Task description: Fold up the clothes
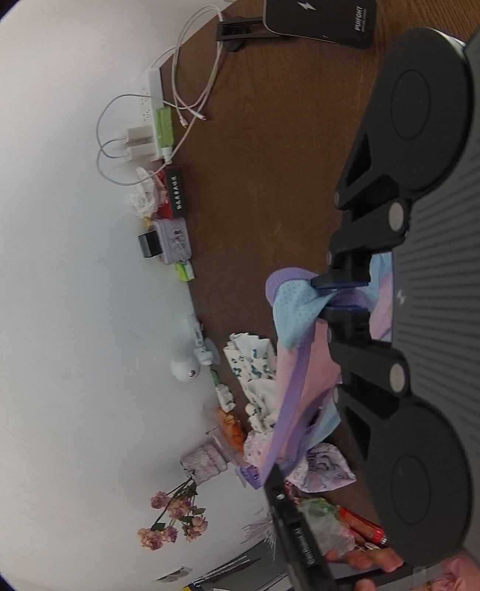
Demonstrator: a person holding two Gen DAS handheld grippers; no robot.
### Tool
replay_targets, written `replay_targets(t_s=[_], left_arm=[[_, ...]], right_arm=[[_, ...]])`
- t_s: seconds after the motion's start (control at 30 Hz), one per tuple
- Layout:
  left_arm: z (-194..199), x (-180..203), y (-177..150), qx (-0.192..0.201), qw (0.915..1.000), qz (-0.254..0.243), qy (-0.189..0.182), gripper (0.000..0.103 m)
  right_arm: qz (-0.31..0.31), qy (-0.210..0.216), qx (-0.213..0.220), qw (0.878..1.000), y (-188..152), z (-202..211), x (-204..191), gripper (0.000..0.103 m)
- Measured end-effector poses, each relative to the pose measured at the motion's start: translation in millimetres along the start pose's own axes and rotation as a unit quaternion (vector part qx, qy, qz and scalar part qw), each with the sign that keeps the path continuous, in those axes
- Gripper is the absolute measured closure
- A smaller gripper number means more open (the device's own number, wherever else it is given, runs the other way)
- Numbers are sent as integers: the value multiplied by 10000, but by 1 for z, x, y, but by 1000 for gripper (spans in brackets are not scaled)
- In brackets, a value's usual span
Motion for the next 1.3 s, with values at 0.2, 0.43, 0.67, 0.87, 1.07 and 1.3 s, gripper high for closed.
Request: replay_targets(t_s=[0.2, 0.43, 0.67, 0.87, 1.07, 1.3], left_arm=[[6, 20, 8, 27, 9988, -482, 61, 101], [8, 49, 17, 101, 9972, -740, 95, 101], [16, 54, 23, 240, 9949, -925, 313, 101], [36, 32, 22, 506, 9944, -932, 36, 101], [49, 20, 27, 555, 9946, -878, -10, 101], [51, 15, 30, 504, 9960, -740, 11, 101]], right_arm=[[1336, -551, -33, 9895, -32, -3, -29, 59], [3208, -1153, 670, 9377, -32, 3, -93, 45], [3116, -1100, 233, 9435, -39, -18, -89, 65], [1423, 996, -36, 9848, -40, 15, -56, 33], [999, 2093, -519, 9713, -49, 8, -52, 37], [806, 2805, -707, 9538, -66, -4, -101, 53]])
Point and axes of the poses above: each gripper's, at about its wrist camera, not at the fingertips, and z roughly against the way its jaws point, x to its right, y to its top, the point moved 10 cm from there along -z, roughly the way its jaws point
